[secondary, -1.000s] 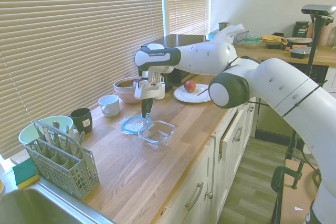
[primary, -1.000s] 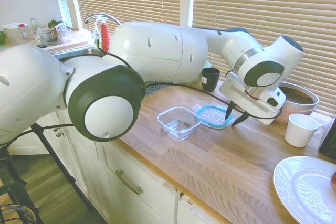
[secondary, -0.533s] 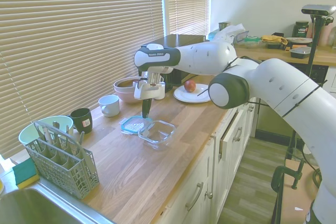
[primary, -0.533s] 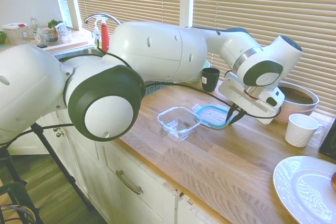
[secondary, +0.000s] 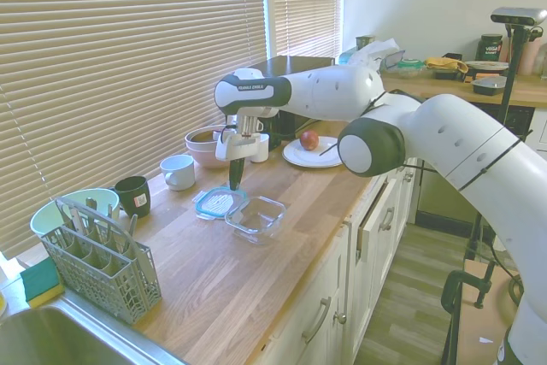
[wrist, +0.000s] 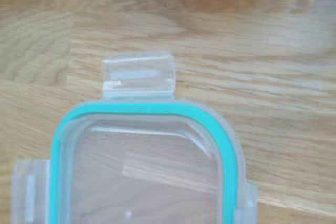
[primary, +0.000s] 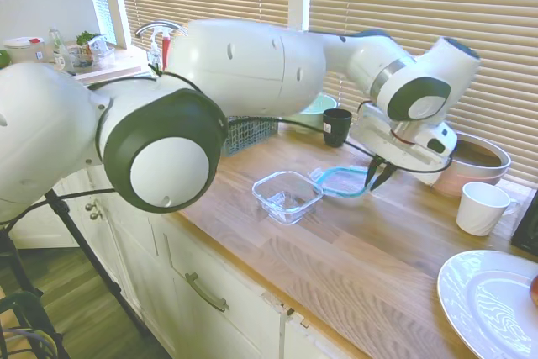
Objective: Cover the lid of the food container
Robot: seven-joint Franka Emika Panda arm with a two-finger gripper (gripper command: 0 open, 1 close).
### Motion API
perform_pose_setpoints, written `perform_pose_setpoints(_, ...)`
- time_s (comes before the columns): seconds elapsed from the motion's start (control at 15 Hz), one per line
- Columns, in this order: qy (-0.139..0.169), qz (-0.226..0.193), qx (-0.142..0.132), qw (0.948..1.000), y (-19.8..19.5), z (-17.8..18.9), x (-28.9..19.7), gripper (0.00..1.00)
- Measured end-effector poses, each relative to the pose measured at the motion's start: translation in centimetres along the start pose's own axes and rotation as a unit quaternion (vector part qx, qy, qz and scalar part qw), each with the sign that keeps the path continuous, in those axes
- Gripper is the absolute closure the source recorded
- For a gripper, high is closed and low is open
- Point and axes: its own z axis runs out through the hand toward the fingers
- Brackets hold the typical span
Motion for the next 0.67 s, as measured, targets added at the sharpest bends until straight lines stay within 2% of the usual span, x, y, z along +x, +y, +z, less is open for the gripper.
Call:
perform_pose_setpoints(0.27,0.019,-0.003,-0.006,0.9998,-0.5,-5.7,-2.2,1.0)
perform_pose_setpoints(0.67,0.034,-0.002,-0.01,0.9994,-0.7,-9.9,-6.5,1.0)
